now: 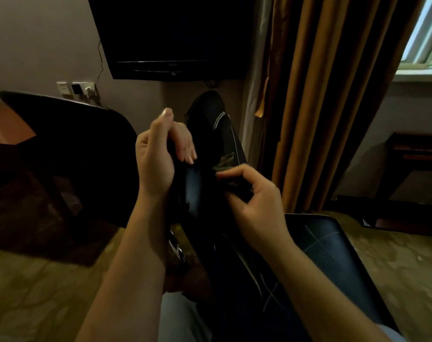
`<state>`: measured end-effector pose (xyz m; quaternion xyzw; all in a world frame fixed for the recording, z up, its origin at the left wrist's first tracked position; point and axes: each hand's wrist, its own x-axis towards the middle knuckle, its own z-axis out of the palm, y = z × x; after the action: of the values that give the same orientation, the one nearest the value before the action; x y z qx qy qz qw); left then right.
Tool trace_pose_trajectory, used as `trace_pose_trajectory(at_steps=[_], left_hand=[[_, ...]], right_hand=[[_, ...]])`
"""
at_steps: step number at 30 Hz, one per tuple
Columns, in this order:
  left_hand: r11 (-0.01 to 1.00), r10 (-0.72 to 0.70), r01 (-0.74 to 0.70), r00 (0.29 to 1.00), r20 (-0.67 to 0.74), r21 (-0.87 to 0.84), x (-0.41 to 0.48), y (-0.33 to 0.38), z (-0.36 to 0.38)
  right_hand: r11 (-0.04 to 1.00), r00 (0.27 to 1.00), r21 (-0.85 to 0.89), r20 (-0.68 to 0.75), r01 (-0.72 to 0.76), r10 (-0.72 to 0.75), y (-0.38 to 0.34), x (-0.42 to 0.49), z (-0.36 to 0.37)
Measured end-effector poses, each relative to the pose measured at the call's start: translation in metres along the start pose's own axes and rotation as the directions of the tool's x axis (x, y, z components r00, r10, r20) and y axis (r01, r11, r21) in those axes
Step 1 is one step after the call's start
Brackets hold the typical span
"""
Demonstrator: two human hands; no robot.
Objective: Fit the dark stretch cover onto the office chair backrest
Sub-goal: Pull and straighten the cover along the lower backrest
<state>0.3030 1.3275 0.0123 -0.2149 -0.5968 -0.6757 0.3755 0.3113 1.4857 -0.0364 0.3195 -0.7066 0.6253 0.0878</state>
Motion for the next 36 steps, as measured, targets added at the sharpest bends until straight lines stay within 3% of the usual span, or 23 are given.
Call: trace_pose_trajectory(at_steps=[10, 15, 21, 25, 28, 32, 36], left_hand=[[1.000, -0.005, 0.005, 1.000, 0.003, -0.024, 0.001, -0.001, 0.000], [1.000, -0.005, 0.005, 1.000, 0.001, -0.001, 0.002, 0.000, 0.002], [1.000, -0.001, 0.001, 1.000, 0.000, -0.012, 0.000, 0.000, 0.000], [1.000, 0.002, -0.002, 1.000, -0.014, -0.003, 0.004, 0.000, 0.003], [1.000, -0.003, 0.003, 1.000, -0.017, -0.001, 0.002, -0.001, 0.001], [1.000, 0.001, -0.001, 1.000, -0.004, 0.019, 0.001, 0.001, 0.000], [1.000, 0.002, -0.001, 1.000, -0.013, 0.029, -0.001, 0.002, 0.001]], right_hand=[[0.994, 0.995, -0.039, -0.012, 0.099, -0.099, -0.004, -0.070, -0.006], [0.998, 0.994, 0.044, -0.106, 0.037, -0.032, -0.007, -0.060, 0.008], [0.952, 0.939, -0.168, -0.189, 0.258, -0.288, 0.003, -0.098, 0.019], [0.923, 0.916, -0.208, -0.176, 0.323, -0.360, 0.006, -0.089, 0.014], [0.937, 0.934, -0.195, -0.154, 0.291, -0.322, 0.004, -0.073, 0.015], [0.989, 0.983, -0.024, -0.114, 0.145, -0.146, -0.001, -0.052, 0.012], [0.960, 0.963, -0.119, -0.063, 0.255, -0.263, 0.009, -0.059, 0.000]])
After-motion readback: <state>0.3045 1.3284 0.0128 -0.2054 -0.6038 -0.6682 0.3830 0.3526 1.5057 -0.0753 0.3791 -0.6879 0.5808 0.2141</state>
